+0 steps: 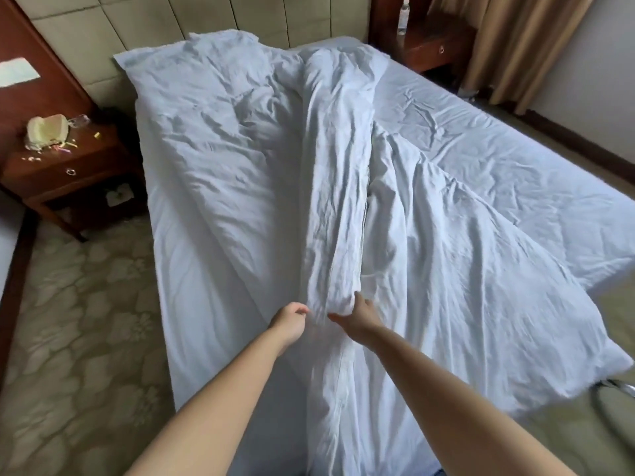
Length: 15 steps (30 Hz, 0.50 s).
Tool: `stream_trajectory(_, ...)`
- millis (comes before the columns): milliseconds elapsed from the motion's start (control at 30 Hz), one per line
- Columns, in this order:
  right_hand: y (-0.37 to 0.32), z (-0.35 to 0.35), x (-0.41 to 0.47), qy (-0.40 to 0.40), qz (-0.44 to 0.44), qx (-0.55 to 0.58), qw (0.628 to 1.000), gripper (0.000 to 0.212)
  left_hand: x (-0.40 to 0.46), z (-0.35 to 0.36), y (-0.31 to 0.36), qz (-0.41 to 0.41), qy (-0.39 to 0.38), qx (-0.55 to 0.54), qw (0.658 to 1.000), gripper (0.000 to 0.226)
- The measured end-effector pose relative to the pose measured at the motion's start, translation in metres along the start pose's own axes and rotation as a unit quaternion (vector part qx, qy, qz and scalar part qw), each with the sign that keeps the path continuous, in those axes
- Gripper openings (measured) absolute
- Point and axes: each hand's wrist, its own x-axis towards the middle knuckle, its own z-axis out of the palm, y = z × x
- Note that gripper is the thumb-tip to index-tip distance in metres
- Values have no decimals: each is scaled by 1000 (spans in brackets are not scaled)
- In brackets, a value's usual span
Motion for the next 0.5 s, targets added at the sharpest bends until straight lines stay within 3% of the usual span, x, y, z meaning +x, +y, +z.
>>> stream_trajectory(133,10,40,9,35,113,139,983,114,17,2,-19,-8,-64,-17,998,41)
stream_trajectory(200,15,54,10,49,134,185,972,115,17,4,-28,-36,-103,-44,993,48)
stream_trajectory(233,14,57,10,56,133,217,965,107,15,4,-31,-52,-122,-57,990,48)
stream_trajectory(300,7,55,9,74,112,237,962,70,11,2,-34,-77,-144,-67,984,49)
stream_trajectory(400,-13,38,2,114,80,98,985,28,3,-8,-32,-92,-171,-70,978,50)
stream_trajectory(467,-26,28,-7,157,69,19,985,23,-6,-17,-26,-89,-179,-77,977,46)
stream_trajectory(500,-31,25,-12,174,55,-6,983,33,-10,-21,-24,-85,-174,-82,978,45)
